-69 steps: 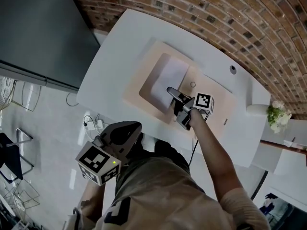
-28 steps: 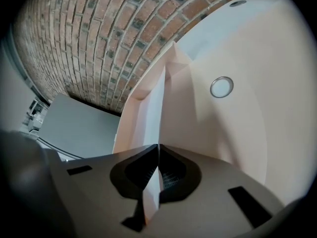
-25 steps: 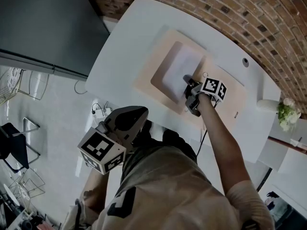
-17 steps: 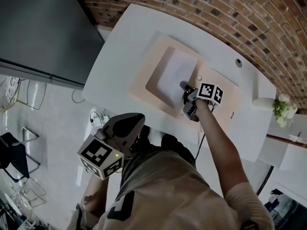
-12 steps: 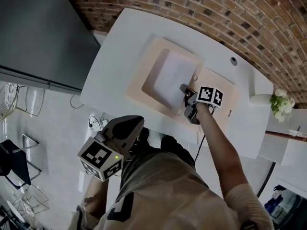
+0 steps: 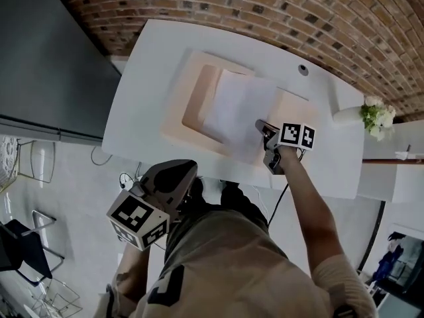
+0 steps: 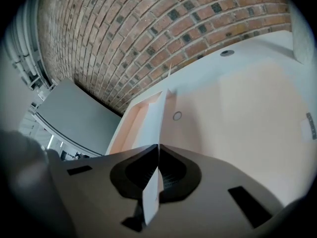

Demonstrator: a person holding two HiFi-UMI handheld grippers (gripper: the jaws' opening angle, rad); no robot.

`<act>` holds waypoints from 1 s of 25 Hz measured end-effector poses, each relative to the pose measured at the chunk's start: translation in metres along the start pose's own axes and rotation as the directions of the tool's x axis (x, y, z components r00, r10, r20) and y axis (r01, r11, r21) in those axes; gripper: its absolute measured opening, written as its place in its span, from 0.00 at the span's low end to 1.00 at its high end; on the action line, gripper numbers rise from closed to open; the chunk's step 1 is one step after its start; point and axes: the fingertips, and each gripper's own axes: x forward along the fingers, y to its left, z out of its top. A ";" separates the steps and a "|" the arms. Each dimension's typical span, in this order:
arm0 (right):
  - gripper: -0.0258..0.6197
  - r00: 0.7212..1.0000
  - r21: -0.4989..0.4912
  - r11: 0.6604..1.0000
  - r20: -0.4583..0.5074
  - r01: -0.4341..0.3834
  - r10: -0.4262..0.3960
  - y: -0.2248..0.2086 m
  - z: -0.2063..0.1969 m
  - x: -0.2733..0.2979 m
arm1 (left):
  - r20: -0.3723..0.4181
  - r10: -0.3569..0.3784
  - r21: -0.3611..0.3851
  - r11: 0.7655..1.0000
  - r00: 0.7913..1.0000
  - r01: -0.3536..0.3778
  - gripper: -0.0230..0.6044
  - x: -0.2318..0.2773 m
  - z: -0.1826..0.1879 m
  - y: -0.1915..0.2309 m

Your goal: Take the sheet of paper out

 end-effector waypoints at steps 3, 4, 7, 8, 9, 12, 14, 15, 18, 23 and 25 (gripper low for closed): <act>0.08 0.999 -0.012 0.999 0.031 0.037 -0.036 -0.007 -0.004 -0.025 | -0.010 -0.039 0.013 0.999 0.999 0.039 0.06 -0.001 -0.001 -0.006; 0.08 0.998 -0.014 0.999 0.043 0.046 -0.046 -0.008 -0.005 -0.033 | -0.015 -0.052 0.017 0.998 0.999 0.052 0.06 -0.001 -0.001 -0.008; 0.08 0.994 -0.036 0.997 0.085 0.070 -0.066 -0.006 -0.004 -0.058 | -0.030 -0.093 0.035 0.995 0.995 0.094 0.06 0.001 0.000 -0.013; 0.08 0.992 -0.049 0.996 0.100 0.075 -0.070 -0.004 -0.004 -0.066 | -0.034 -0.105 0.040 0.994 0.994 0.106 0.06 0.001 -0.001 -0.014; 0.08 0.991 -0.063 0.995 0.115 0.080 -0.072 -0.002 -0.004 -0.074 | -0.037 -0.115 0.045 0.992 0.993 0.117 0.06 0.002 -0.002 -0.016; 0.08 0.985 -0.093 0.993 0.163 0.078 -0.062 0.009 -0.007 -0.095 | -0.053 -0.139 0.062 0.988 0.989 0.142 0.06 0.003 -0.006 -0.020; 0.08 0.979 -0.109 0.992 0.197 0.067 -0.044 0.019 -0.008 -0.108 | -0.061 -0.148 0.074 0.986 0.987 0.152 0.06 0.003 -0.006 -0.021; 0.08 0.977 -0.117 0.991 0.212 0.058 -0.032 0.025 -0.010 -0.115 | -0.063 -0.149 0.080 0.985 0.987 0.154 0.06 0.003 -0.006 -0.022; 0.08 0.969 -0.143 0.989 0.247 0.025 0.011 0.041 -0.012 -0.134 | -0.065 -0.150 0.094 0.983 0.987 0.155 0.06 0.003 -0.004 -0.027; 0.08 0.954 -0.193 0.981 0.290 -0.026 0.082 0.062 -0.013 -0.159 | -0.064 -0.144 0.122 0.981 0.988 0.151 0.06 0.005 -0.002 -0.039; 0.08 0.948 -0.212 0.976 0.299 -0.042 0.106 0.068 -0.013 -0.167 | -0.064 -0.140 0.134 0.980 0.988 0.148 0.06 0.007 -0.001 -0.045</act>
